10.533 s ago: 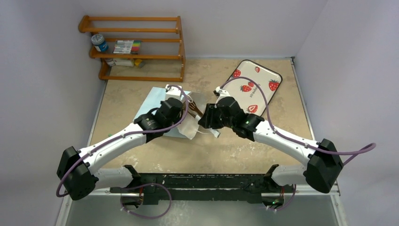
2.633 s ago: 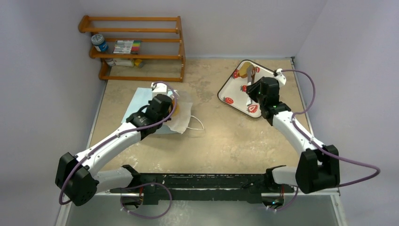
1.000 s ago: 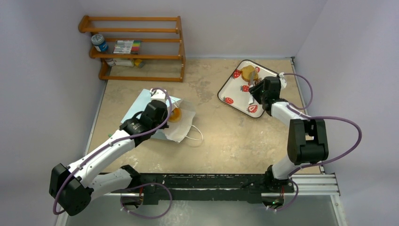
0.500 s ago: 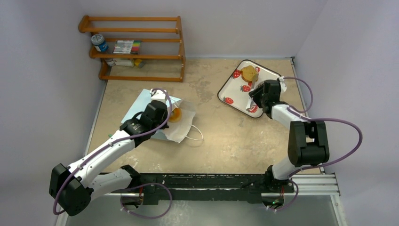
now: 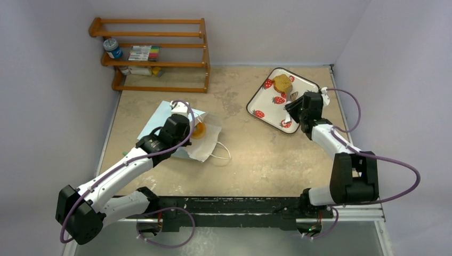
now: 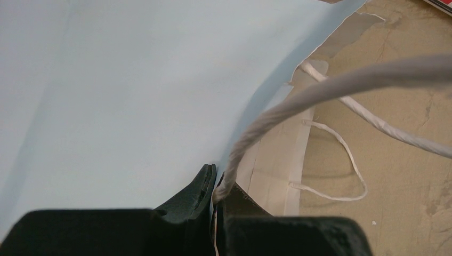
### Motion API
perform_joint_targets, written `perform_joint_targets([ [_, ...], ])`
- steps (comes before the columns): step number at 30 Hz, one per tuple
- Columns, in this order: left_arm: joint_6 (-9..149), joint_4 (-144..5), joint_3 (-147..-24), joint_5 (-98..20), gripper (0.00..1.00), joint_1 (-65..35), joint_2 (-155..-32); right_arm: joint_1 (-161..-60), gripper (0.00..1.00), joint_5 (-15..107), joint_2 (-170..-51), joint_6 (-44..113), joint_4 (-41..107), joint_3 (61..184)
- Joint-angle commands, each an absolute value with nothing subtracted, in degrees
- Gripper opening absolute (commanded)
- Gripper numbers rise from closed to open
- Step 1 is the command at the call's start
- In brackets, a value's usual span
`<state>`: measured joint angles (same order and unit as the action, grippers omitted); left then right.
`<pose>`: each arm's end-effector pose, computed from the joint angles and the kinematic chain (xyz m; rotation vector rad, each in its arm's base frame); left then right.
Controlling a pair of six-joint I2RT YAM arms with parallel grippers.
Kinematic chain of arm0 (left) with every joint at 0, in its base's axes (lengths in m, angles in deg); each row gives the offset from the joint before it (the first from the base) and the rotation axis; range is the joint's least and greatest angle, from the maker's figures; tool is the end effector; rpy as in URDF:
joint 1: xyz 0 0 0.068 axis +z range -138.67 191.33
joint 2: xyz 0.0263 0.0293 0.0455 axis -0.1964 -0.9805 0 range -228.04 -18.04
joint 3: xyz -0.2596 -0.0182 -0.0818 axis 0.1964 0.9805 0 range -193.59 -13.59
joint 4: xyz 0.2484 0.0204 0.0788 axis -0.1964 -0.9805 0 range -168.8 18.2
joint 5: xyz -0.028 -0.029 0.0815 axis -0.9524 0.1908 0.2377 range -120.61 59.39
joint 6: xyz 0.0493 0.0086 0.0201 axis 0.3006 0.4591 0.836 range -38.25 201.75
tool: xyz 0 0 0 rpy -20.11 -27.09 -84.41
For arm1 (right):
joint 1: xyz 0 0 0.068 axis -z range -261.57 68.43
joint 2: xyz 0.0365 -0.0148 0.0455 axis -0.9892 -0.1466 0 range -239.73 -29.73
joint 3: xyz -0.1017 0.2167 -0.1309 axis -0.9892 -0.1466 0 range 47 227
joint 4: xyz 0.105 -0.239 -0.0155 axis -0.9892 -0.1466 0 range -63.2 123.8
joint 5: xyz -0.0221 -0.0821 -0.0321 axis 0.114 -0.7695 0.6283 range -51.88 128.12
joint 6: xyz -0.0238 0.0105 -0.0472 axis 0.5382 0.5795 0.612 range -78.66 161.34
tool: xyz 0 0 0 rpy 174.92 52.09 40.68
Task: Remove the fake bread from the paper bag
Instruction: Place the fake bread in the container, then take out the fake bread from the paper bag.
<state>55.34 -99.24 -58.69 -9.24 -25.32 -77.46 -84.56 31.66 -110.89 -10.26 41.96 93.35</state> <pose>0.1824 -0.1196 0.2669 0.0113 2.2449 -0.1641 0.3124 0.0123 0.2347 0.9159 1.8531 0.4808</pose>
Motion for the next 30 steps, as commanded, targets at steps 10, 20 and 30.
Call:
perform_joint_targets([
  [10, 55.6, -94.5, -58.1, -11.3, 0.00, -25.1, -77.3, -84.8, 0.37, 33.7, -92.4, -2.7, 36.8, 88.6],
  [20, 54.7, -93.7, -58.1, -11.4, 0.00, -25.1, -77.0, -87.4, 0.36, 45.2, -83.8, 1.0, 30.6, 87.9],
  [30, 53.5, -92.1, -58.2, -12.3, 0.00, -25.1, -77.7, -99.1, 0.35, 49.4, -84.4, 3.8, 27.1, 91.5],
])
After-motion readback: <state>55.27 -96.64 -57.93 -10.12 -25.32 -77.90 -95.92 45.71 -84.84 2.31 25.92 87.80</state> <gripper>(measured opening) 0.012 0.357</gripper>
